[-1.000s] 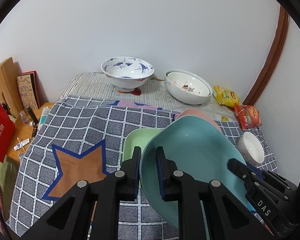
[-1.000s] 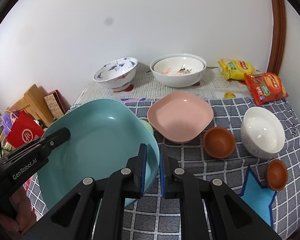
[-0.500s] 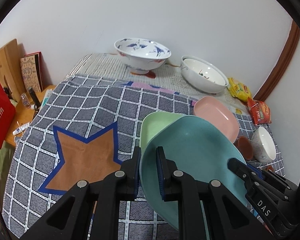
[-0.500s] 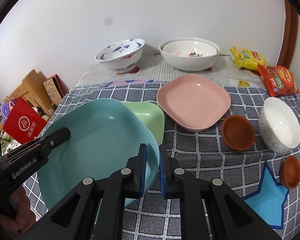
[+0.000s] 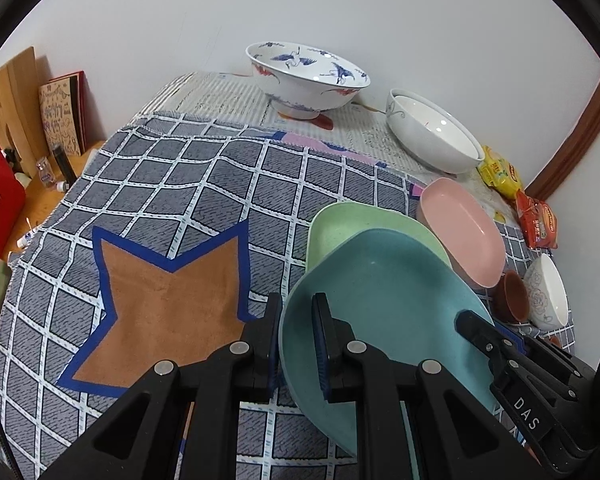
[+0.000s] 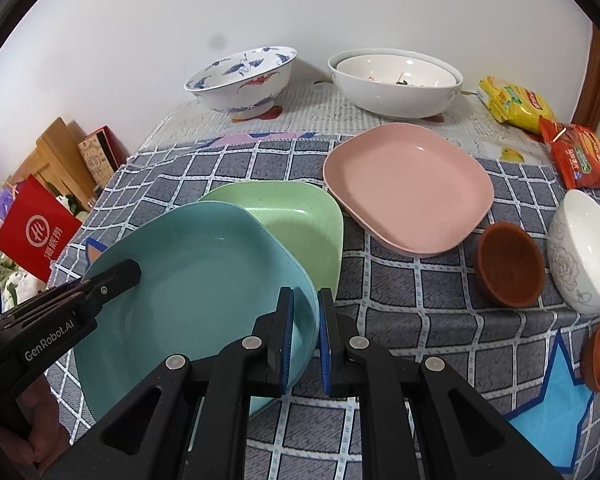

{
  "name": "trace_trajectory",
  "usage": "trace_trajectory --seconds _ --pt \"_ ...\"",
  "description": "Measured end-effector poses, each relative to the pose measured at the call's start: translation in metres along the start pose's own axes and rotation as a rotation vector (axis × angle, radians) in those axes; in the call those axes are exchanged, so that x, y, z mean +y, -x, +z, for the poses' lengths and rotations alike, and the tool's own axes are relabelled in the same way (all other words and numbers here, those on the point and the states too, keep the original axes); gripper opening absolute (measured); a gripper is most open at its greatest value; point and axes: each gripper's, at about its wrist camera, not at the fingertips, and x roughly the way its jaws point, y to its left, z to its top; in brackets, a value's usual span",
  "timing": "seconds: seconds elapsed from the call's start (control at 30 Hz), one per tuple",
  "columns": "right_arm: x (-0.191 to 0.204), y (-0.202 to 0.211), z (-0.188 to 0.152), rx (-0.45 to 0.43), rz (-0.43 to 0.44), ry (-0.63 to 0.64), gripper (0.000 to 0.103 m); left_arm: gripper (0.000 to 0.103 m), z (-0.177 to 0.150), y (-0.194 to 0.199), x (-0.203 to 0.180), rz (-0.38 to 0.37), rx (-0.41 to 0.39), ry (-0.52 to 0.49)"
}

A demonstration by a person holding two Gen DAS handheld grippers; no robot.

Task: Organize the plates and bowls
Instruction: 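Carry the teal plate over the green plate with both grippers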

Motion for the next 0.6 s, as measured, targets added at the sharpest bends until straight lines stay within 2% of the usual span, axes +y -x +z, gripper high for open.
trace_trajectory --seconds 0.6 --pt "-0.005 -0.029 0.027 0.019 -0.015 0.023 0.012 0.015 0.01 -0.021 -0.002 -0.02 0.027 0.003"
